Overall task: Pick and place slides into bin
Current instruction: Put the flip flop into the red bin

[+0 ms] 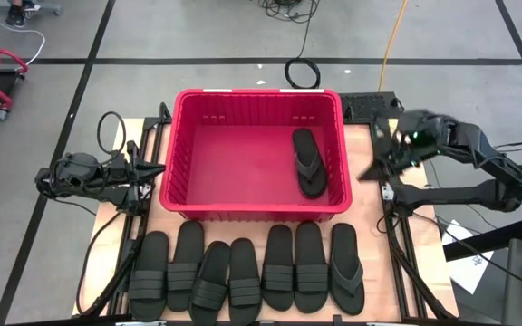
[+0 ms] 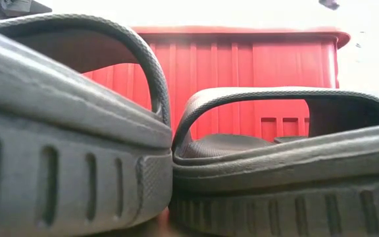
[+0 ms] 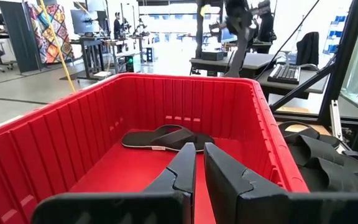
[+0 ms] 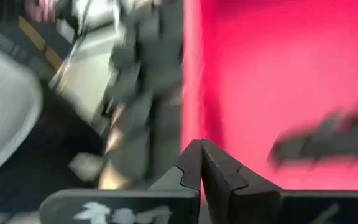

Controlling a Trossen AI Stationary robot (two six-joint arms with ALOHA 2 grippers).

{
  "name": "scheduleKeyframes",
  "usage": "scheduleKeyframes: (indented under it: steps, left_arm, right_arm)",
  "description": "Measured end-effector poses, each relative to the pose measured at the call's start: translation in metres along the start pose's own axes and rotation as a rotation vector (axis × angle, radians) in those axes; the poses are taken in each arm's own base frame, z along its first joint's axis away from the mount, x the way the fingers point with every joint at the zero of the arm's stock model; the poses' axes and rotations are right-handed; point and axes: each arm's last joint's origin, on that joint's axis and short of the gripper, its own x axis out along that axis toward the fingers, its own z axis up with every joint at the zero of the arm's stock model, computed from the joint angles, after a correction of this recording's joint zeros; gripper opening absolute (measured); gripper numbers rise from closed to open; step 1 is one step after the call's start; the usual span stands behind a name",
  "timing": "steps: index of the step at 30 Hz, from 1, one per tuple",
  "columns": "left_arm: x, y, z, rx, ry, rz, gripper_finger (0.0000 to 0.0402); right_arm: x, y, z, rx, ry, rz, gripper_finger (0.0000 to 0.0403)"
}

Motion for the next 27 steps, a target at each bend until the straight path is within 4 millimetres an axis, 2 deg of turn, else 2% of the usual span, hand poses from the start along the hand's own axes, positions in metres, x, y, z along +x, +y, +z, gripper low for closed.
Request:
scheduleKeyframes:
  steps: [4, 8, 12, 15, 20, 27]
  left_arm:
    - [0.0, 0.0, 0.0, -0.005, 0.0, 0.0, 0.0031]
    - [0.0, 0.0, 0.0, -0.009, 0.0, 0.0, 0.0031]
    - [0.0, 0.0, 0.0, -0.01, 0.0, 0.0, 0.0031]
    - [0.0, 0.0, 0.0, -0.01, 0.0, 0.0, 0.0031]
    - [0.0, 0.0, 0.0, -0.02, 0.0, 0.0, 0.0031]
    - [0.0, 0.0, 0.0, -0.026, 0.0, 0.0, 0.0031]
  right_arm:
    - [0.008, 0.014, -0.011, 0.075, 0.176, 0.103, 0.0]
    - [0.022, 0.03, -0.011, 0.004, 0.261, 0.191, 0.0]
    - [0.043, 0.039, -0.018, -0.066, 0.371, 0.174, 0.0]
    - [0.067, 0.036, -0.033, -0.061, 0.439, 0.163, 0.0]
    - [0.109, 0.031, -0.064, 0.03, 0.425, 0.302, 0.0]
    - [0.141, 0.038, -0.109, 0.114, 0.409, 0.296, 0.0]
